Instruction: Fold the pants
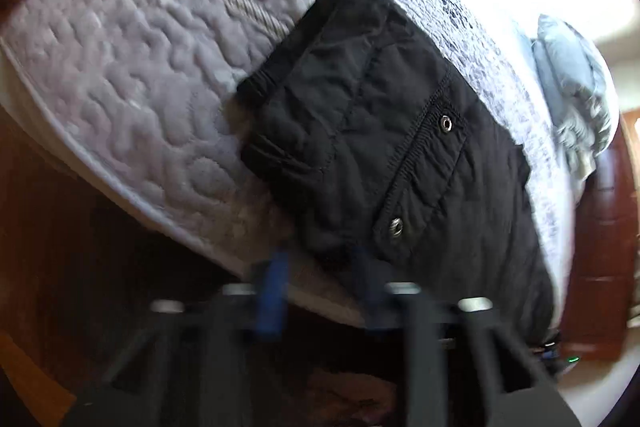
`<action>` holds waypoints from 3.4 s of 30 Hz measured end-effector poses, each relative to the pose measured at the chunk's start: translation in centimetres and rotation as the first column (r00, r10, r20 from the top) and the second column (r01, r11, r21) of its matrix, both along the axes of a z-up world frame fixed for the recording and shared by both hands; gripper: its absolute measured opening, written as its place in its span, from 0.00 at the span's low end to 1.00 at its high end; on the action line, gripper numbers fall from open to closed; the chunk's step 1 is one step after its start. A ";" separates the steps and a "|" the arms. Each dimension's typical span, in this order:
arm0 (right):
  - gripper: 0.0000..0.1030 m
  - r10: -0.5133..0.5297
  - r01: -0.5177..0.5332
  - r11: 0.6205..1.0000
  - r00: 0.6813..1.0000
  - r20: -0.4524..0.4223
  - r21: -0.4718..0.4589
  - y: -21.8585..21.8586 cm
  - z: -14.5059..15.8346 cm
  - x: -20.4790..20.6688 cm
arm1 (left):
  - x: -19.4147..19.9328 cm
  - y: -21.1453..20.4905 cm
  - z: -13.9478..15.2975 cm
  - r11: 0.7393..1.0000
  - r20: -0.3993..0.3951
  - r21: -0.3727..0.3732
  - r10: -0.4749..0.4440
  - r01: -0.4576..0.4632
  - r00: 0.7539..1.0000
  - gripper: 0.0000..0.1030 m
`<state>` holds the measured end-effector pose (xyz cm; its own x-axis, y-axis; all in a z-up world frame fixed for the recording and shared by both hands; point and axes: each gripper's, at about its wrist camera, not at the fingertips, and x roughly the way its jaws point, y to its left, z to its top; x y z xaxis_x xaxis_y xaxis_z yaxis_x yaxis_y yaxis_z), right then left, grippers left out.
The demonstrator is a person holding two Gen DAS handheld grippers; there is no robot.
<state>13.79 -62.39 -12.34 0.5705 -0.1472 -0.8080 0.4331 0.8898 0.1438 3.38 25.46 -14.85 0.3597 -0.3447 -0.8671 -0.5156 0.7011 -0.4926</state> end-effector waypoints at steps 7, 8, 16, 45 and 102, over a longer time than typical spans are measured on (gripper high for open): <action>0.28 0.031 -0.031 0.999 0.999 -0.017 -0.025 0.7 0.8 0.8 | 2.5 -1.0 7.5 0.999 0.245 0.052 -0.019 0.007 0.969 0.04; 0.28 0.036 -0.037 0.999 0.999 -0.016 -0.031 1.0 0.9 1.1 | 2.9 -1.0 8.8 0.998 0.287 0.070 -0.027 0.007 0.958 0.04; 0.38 0.018 -0.019 0.999 0.999 -0.035 -0.032 1.8 -0.7 1.4 | 3.4 0.5 1.0 0.989 0.018 0.147 -0.003 0.001 1.000 0.05; 0.03 -0.154 0.176 0.863 0.984 -0.084 0.474 2.8 -0.5 2.7 | 1.2 -5.5 4.4 0.936 0.000 0.332 -0.124 0.117 0.992 0.74; 0.47 0.047 -0.052 0.940 0.999 0.021 0.338 11.2 1.0 -2.4 | 4.8 1.0 -4.3 0.942 0.065 -0.316 0.143 -0.116 0.988 0.55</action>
